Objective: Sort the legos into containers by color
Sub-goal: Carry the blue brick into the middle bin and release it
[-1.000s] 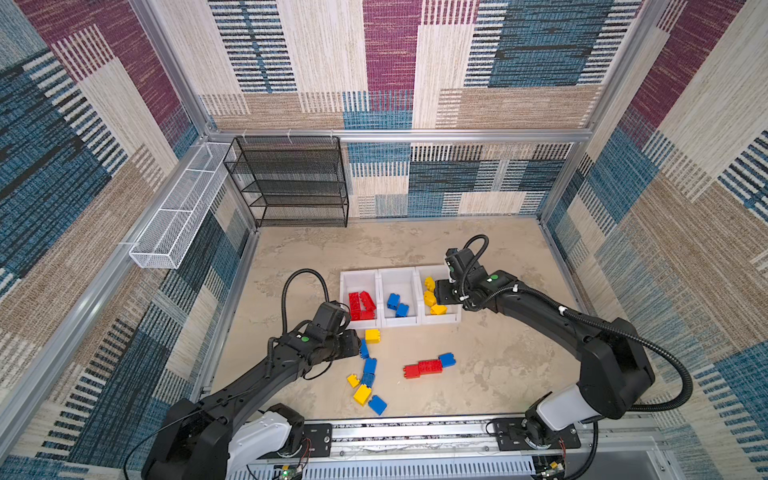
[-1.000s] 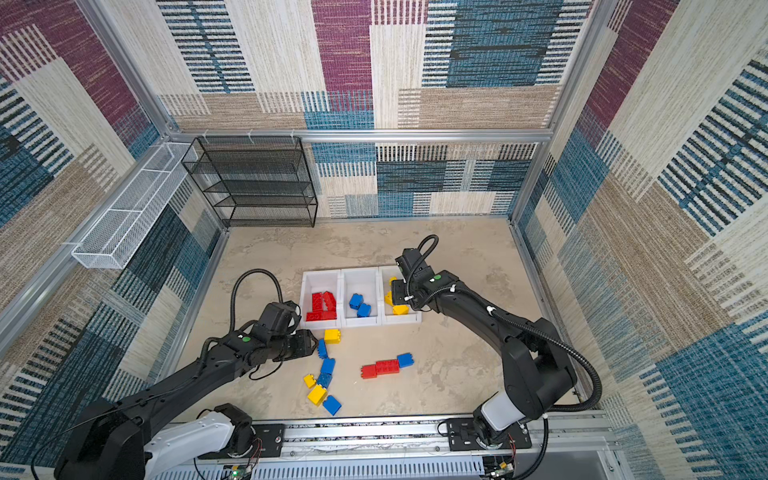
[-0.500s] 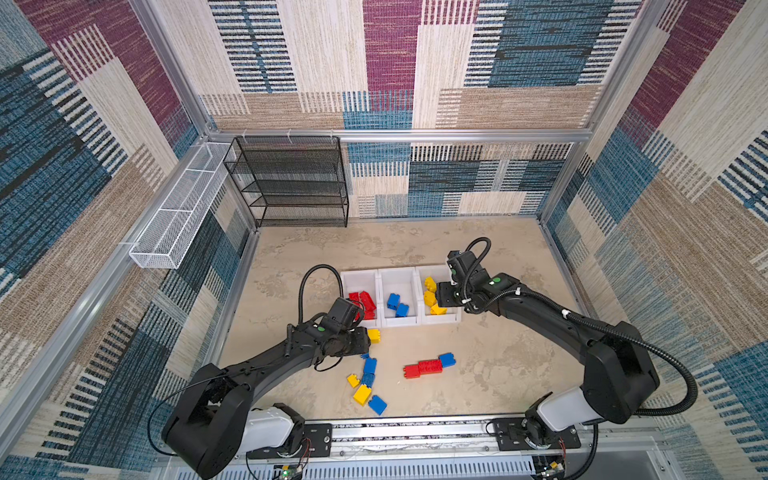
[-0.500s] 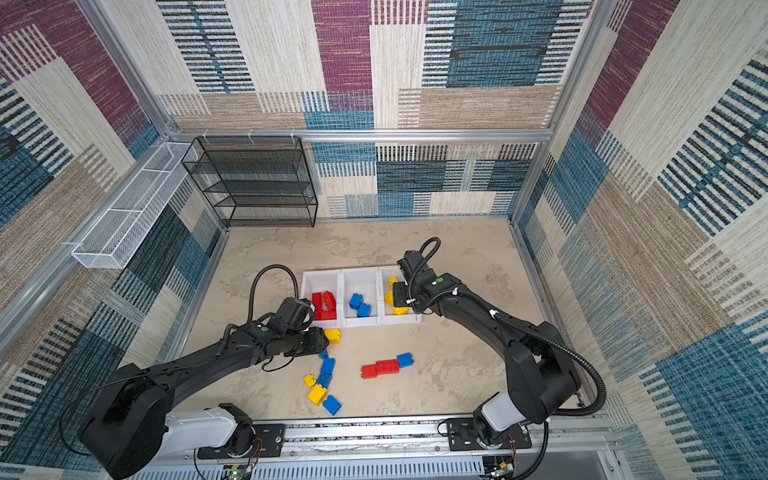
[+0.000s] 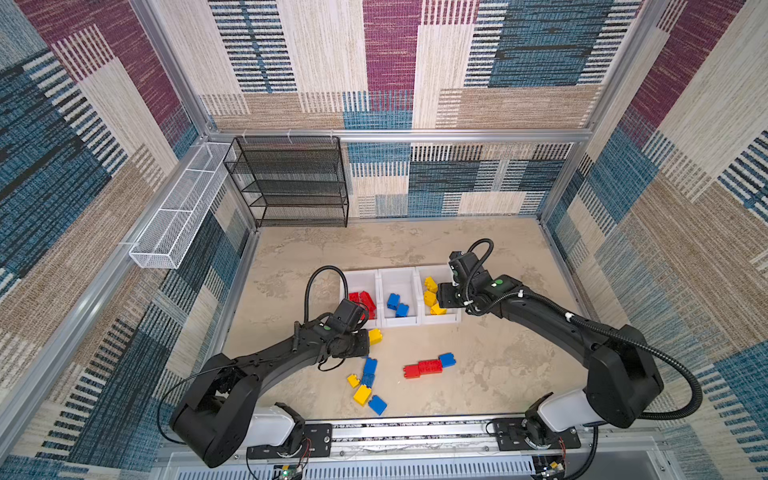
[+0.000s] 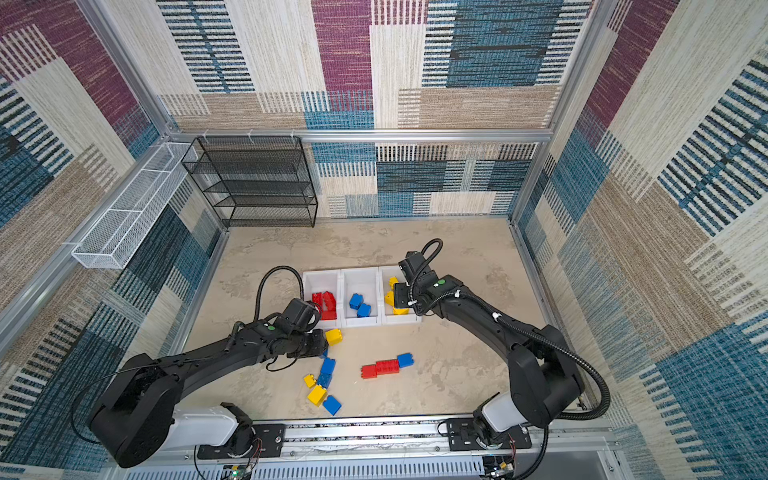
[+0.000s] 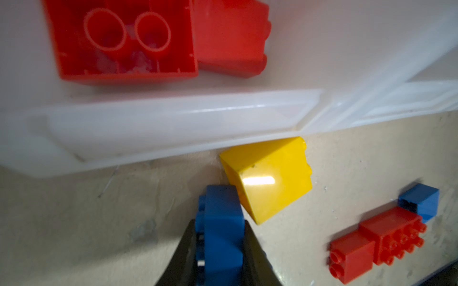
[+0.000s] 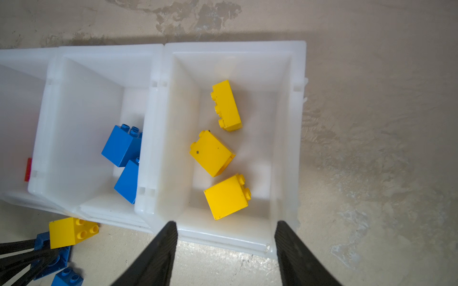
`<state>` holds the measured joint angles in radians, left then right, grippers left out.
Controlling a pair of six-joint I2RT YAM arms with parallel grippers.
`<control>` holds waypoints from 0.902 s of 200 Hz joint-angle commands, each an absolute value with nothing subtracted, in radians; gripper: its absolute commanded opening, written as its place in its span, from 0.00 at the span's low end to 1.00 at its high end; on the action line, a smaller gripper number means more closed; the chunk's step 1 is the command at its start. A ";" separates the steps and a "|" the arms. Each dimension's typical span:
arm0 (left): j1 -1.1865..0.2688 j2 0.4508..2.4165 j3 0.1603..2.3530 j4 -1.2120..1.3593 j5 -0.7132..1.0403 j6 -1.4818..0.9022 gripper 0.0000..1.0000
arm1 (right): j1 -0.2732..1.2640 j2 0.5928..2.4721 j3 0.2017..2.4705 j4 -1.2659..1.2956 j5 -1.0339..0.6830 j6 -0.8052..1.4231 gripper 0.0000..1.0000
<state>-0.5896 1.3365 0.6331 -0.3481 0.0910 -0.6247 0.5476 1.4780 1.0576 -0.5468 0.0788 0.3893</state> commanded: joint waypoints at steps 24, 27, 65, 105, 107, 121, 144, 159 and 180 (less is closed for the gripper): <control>-0.591 1.272 0.660 -0.416 0.055 -0.599 0.22 | 0.546 1.465 1.054 -0.538 0.082 0.399 0.65; -0.591 1.265 0.663 -0.421 0.055 -0.596 0.22 | 0.545 1.463 1.054 -0.537 0.083 0.398 0.65; -0.591 1.226 0.751 -0.448 0.077 -0.560 0.22 | 0.546 1.453 1.051 -0.537 0.084 0.402 0.65; -0.593 1.320 0.882 -0.432 0.117 -0.519 0.22 | 0.546 1.438 1.041 -0.538 0.083 0.408 0.65; -0.593 1.327 0.889 -0.431 0.120 -0.517 0.22 | 0.546 1.437 1.040 -0.539 0.082 0.410 0.65; -0.599 1.383 0.942 -0.429 0.134 -0.501 0.22 | 0.546 1.429 1.035 -0.542 0.083 0.413 0.65; -0.610 1.474 1.024 -0.421 0.140 -0.476 0.22 | 0.546 1.410 1.021 -0.545 0.086 0.420 0.64; -0.612 1.536 1.079 -0.419 0.143 -0.459 0.22 | 0.546 1.398 1.013 -0.547 0.084 0.428 0.64; -0.615 1.613 1.152 -0.429 0.133 -0.437 0.22 | 0.546 1.384 1.005 -0.553 0.084 0.432 0.64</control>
